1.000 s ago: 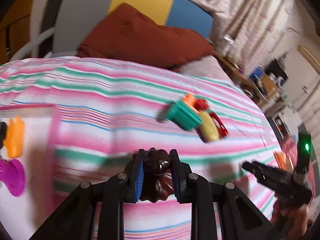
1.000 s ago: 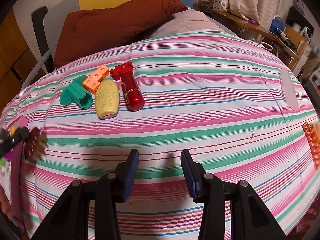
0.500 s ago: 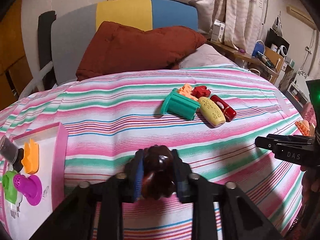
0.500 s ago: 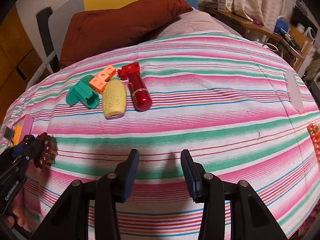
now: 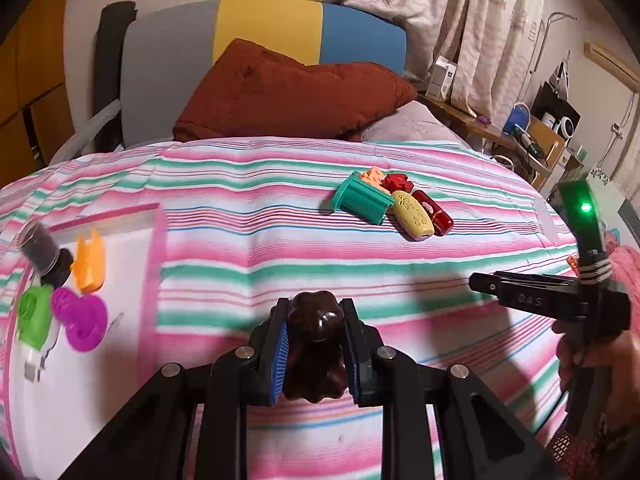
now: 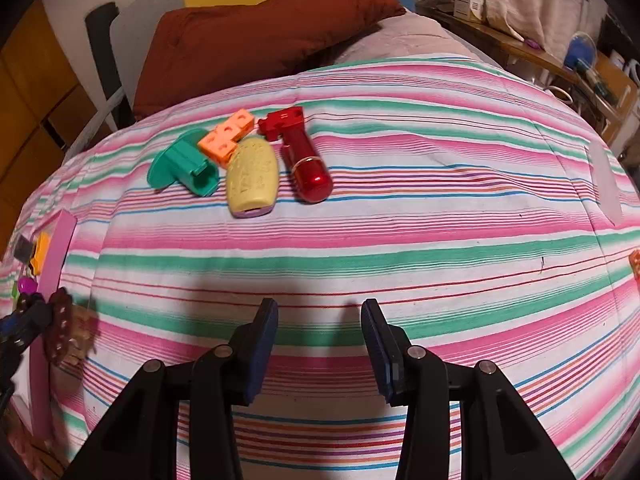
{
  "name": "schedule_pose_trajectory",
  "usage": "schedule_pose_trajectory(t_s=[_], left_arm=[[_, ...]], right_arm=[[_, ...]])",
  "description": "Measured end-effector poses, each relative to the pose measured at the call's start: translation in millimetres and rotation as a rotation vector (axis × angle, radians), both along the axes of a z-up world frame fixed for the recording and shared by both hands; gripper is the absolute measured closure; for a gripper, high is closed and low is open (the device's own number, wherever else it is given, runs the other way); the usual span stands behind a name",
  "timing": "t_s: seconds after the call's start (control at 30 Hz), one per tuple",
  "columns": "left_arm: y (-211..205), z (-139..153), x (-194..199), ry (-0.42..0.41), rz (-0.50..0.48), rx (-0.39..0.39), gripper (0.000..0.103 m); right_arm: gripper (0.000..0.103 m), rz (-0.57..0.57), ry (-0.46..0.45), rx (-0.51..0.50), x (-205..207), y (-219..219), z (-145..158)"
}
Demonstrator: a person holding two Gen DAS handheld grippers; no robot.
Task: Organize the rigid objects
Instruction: 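Carry the brown piece toward the tray with the left tool, then lower the brown piece into the tray with the left tool while the right grasps the yellow egg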
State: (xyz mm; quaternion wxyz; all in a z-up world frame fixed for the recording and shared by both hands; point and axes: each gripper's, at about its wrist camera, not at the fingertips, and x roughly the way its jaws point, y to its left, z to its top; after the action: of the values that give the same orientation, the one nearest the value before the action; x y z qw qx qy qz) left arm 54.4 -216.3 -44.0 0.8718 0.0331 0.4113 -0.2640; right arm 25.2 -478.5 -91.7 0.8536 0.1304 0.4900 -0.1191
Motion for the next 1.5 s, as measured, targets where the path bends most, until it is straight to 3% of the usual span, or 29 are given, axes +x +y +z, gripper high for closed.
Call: schedule_pose_trajectory(t_s=[0.2, 0.5, 0.77, 1.13, 1.3, 1.5], left_arm=[[30, 6, -11, -0.016, 0.028, -0.004, 0.08], [64, 16, -16, -0.021, 0.051, -0.055, 0.08], [76, 14, -24, -0.013, 0.039, -0.074, 0.08], [109, 29, -31, -0.03, 0.074, -0.096, 0.08], [129, 31, -29, -0.042, 0.115, -0.094, 0.08], [151, 23, -24, -0.026, 0.16, -0.084, 0.08]], right_arm=[[0.059, 0.043, -0.018, -0.027, 1, 13, -1], [0.059, 0.109, -0.129, -0.034, 7, 28, 4], [0.059, 0.081, -0.147, -0.003, 36, 21, 5], [0.059, 0.023, -0.074, -0.005, 112, 9, -10], [0.059, 0.038, -0.073, -0.041, 116, 12, -13], [0.059, 0.031, -0.077, -0.003, 97, 13, -15]])
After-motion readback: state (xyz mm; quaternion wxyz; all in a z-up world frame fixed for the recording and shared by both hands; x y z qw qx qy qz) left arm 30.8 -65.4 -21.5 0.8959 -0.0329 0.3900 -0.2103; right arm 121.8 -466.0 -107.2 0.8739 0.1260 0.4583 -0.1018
